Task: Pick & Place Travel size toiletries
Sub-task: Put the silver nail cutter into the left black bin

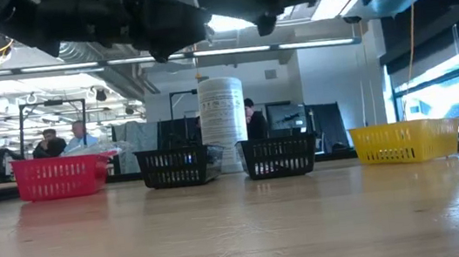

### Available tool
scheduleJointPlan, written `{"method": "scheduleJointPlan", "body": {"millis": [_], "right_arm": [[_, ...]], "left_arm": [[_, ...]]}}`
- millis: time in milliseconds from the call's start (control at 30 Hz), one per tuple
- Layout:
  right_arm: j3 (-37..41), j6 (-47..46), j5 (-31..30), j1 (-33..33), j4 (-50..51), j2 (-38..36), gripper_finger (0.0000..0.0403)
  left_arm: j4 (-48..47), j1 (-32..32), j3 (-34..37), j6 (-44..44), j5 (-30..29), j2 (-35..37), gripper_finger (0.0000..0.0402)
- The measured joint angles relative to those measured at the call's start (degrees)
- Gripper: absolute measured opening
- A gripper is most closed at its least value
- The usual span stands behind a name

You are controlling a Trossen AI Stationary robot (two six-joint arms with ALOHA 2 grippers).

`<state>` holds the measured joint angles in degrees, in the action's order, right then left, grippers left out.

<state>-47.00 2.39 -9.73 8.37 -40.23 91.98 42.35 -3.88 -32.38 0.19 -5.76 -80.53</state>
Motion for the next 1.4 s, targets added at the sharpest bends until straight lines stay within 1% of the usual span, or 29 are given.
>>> {"method": "scheduleJointPlan", "body": {"millis": [167, 267, 400, 533, 667, 767, 867, 1000, 1067, 1133, 1200, 1267, 1400], "right_arm": [[-2.7, 0.2, 0.8, -0.5, 0.2, 2.4, 0.0057], [-2.9, 0.3, 0.8, -0.8, 0.0, 2.5, 0.0062], [-2.9, 0.4, 0.3, -0.8, 0.2, 2.5, 0.007], [-2.9, 0.4, -0.8, -0.8, 0.8, 2.5, 0.0065], [-2.9, 0.4, -3.5, -0.8, 2.1, 2.5, 0.0066], [-2.9, 0.2, -4.5, -0.8, 3.5, 2.5, 0.0081], [-2.9, 0.2, -5.1, -0.8, 5.2, 2.5, 0.0104], [-2.9, 0.2, -5.4, -0.8, 7.7, 2.5, 0.0137], [-2.9, 0.2, -7.6, -0.8, 10.0, 2.5, 0.0153], [-2.9, 0.1, -10.8, -0.7, 12.8, 2.5, 0.0168], [-2.9, -1.1, -13.8, -0.8, 15.9, 2.5, 0.0183], [-2.9, -3.4, -15.5, -0.8, 18.9, 2.5, 0.0196], [-2.8, -6.4, -14.5, -0.8, 25.0, 2.5, 0.0215]], "left_arm": [[-0.3, 0.0, 0.0, 0.2, -0.5, 0.0, 0.0184], [-0.3, 0.0, 0.0, 0.2, -0.7, 0.0, 0.0169], [-0.6, 0.0, 0.0, 0.1, -0.8, 0.0, 0.0135], [-1.0, 0.0, 0.0, -0.3, -3.5, 0.0, 0.0095], [-2.0, 0.0, 0.0, -2.0, -5.1, 0.0, 0.0061], [-3.3, 0.0, 0.0, -2.6, -6.0, 0.0, 0.0047], [-4.8, 0.0, 0.0, -4.7, -8.1, 0.0, 0.0047], [-7.5, 0.0, 0.0, -8.0, -12.9, 0.0, 0.0055], [-9.6, 0.2, 0.0, -10.6, -15.5, 0.0, 0.0055], [-13.1, 0.9, 0.0, -13.2, -16.9, 0.0, 0.0054], [-16.7, 2.0, 0.0, -15.9, -17.6, 0.0, 0.0053], [-20.6, 3.4, 0.0, -18.8, -17.8, 0.0, 0.0053], [-26.8, 7.2, 0.0, -24.3, -16.7, 0.0, 0.0053]]}}
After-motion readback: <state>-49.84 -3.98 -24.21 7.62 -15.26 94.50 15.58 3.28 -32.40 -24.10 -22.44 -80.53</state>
